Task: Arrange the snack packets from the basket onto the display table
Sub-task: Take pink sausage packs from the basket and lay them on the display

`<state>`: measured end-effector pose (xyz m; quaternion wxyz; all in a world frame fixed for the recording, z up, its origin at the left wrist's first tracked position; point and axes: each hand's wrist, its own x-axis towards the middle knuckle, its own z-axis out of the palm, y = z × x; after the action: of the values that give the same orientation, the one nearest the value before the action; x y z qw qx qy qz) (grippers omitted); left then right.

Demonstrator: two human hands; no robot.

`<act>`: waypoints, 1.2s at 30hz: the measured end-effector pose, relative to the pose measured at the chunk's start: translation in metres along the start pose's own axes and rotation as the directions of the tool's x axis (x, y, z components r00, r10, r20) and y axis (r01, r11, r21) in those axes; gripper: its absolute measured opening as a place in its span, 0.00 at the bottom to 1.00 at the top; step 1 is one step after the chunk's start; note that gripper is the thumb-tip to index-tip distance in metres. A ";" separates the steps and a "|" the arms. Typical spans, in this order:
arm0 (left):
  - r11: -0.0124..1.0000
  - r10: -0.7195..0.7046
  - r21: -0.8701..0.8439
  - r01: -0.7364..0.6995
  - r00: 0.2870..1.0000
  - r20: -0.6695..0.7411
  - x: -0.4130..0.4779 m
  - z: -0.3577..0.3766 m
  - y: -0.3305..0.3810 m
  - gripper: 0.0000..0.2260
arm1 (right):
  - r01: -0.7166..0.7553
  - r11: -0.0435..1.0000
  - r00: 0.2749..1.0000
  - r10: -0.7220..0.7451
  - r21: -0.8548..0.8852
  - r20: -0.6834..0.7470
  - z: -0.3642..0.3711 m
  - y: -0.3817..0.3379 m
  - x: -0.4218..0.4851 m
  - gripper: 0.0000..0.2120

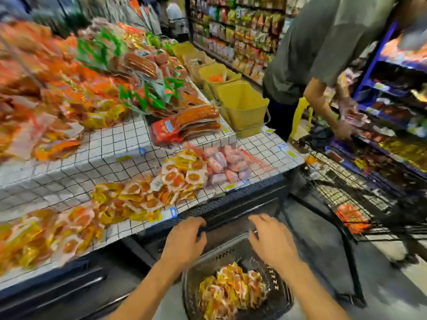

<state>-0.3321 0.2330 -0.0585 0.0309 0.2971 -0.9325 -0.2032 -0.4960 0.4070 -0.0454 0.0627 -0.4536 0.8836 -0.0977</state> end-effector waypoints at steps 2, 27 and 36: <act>0.999 -0.046 -0.016 0.045 0.998 -0.033 -0.006 -0.011 -0.007 0.14 | 0.036 0.999 0.999 -0.036 -0.003 0.015 -0.004 -0.005 0.009 0.20; 0.978 -0.191 -0.115 0.172 0.965 -0.179 0.067 -0.019 -0.023 0.13 | 0.057 0.995 0.996 -0.062 0.078 0.061 0.012 0.031 0.199 0.31; 0.924 -0.363 -0.160 0.347 0.928 -0.086 0.081 0.020 0.003 0.12 | 0.067 0.996 0.978 -0.077 0.058 0.195 0.025 0.047 0.293 0.38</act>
<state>-0.4045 0.1967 -0.0804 0.0678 0.4694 -0.8431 -0.2536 -0.6985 0.1923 -0.0872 0.1579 -0.4910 0.8533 -0.0769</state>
